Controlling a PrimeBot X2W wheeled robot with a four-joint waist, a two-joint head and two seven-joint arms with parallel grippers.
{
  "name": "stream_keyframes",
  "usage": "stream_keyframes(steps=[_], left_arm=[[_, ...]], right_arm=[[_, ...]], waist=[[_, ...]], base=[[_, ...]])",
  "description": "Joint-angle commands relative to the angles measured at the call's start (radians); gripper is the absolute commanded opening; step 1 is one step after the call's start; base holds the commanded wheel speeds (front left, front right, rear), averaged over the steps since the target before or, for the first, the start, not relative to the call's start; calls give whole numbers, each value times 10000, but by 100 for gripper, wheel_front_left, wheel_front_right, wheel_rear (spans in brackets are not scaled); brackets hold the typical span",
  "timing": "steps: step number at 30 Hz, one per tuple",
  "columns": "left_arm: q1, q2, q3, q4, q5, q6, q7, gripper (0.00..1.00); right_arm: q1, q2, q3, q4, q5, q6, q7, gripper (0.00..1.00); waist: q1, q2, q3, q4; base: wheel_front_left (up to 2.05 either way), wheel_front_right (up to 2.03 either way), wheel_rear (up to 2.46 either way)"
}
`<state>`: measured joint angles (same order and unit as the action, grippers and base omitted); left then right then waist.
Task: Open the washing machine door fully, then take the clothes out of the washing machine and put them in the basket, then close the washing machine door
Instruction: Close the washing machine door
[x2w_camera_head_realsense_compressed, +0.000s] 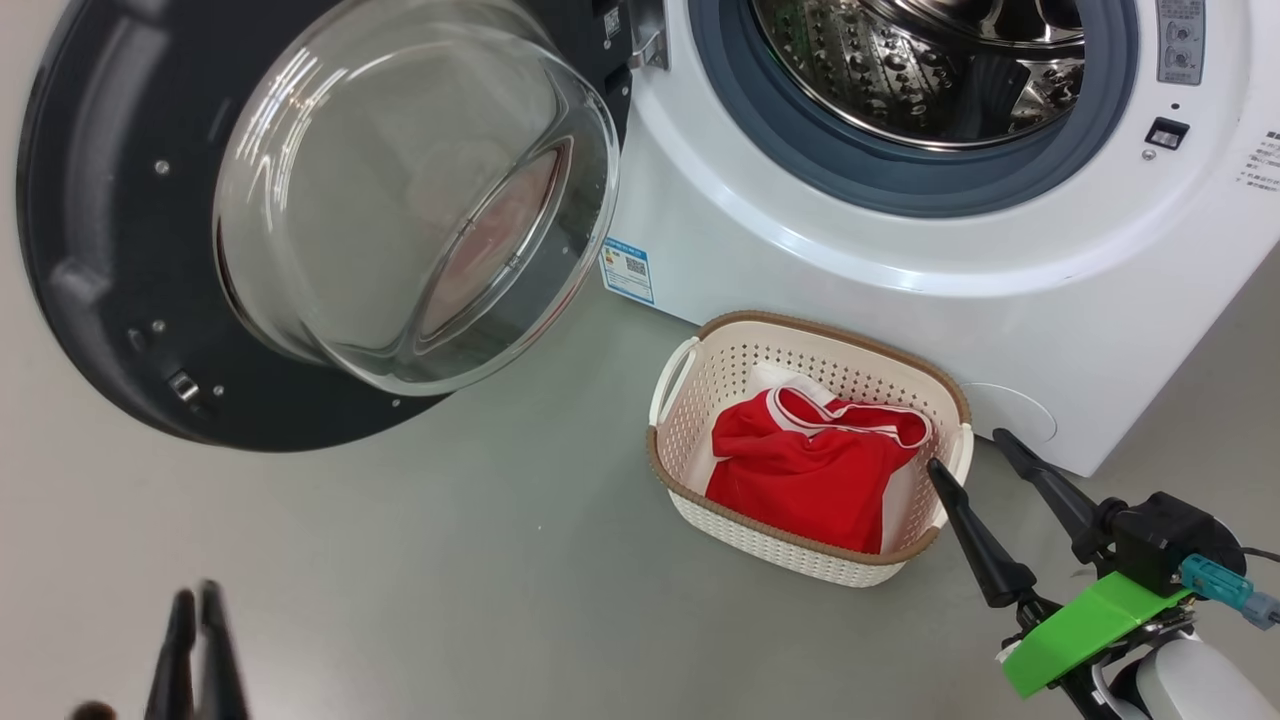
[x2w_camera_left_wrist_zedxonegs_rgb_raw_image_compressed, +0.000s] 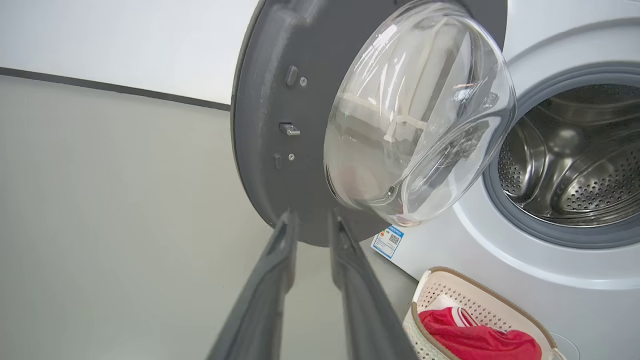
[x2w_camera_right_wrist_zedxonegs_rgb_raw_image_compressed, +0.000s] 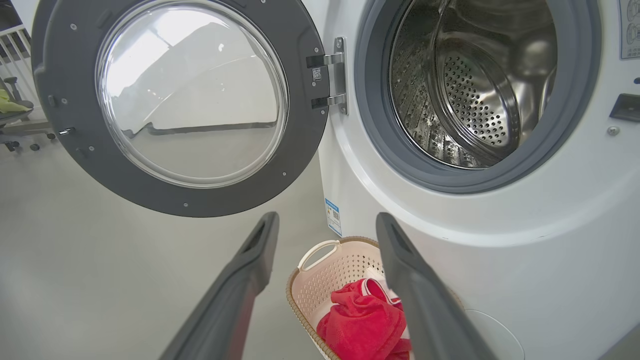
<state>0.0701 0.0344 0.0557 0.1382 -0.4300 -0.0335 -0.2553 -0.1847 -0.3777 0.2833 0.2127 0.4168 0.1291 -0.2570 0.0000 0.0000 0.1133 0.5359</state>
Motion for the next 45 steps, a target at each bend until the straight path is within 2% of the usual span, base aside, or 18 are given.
stream_keyframes(steps=[1, 5, 9, 17, 23, 31, 37, 45], left_arm=[[-534, 158, 520, -399, -117, -129, -65, 0], [-1474, 266, 1359, -733, -215, -560, -65, 0], [-2647, 689, 1912, -653, -764, -807, -65, 0], [-4823, 1989, 2258, 542, -2187, -948, 72, 0], [-6782, 3088, 2473, 2169, -4072, -968, 781, 0], [-9090, 4482, 2309, 5112, -6310, -970, 2652, 0], [-9935, 5022, 1892, 6773, -7158, -971, 4642, 0], [-10823, 5434, 1642, 8336, -8000, -971, 7423, 0]], right_arm=[[-31, -69, 133, -232, 21, 16, -48, 100], [48, -35, 83, -262, -6, 16, -48, 100], [98, -51, 48, -286, -26, 16, -48, 100], [206, -103, -137, -357, -76, 16, -48, 100], [396, -117, -339, -461, -158, 16, -48, 100], [413, -143, -431, -559, -264, 16, -48, 100], [336, -227, -398, -562, -284, 16, -48, 100], [121, -413, -207, -570, -283, 16, -48, 100]], waist=[[0, 0, 8, 1], [0, 0, 23, -7], [0, 0, 93, -12], [0, 0, 204, -47], [0, 0, 324, -71], [0, 0, 614, -98], [0, 0, 797, -185], [0, 0, 1077, -368]], base=[[0, 0, 0], [0, 0, 0], [0, 0, 0], [0, 0, 0], [0, 0, 0], [0, 0, 0], [0, 0, 0], [0, 0, 0]])
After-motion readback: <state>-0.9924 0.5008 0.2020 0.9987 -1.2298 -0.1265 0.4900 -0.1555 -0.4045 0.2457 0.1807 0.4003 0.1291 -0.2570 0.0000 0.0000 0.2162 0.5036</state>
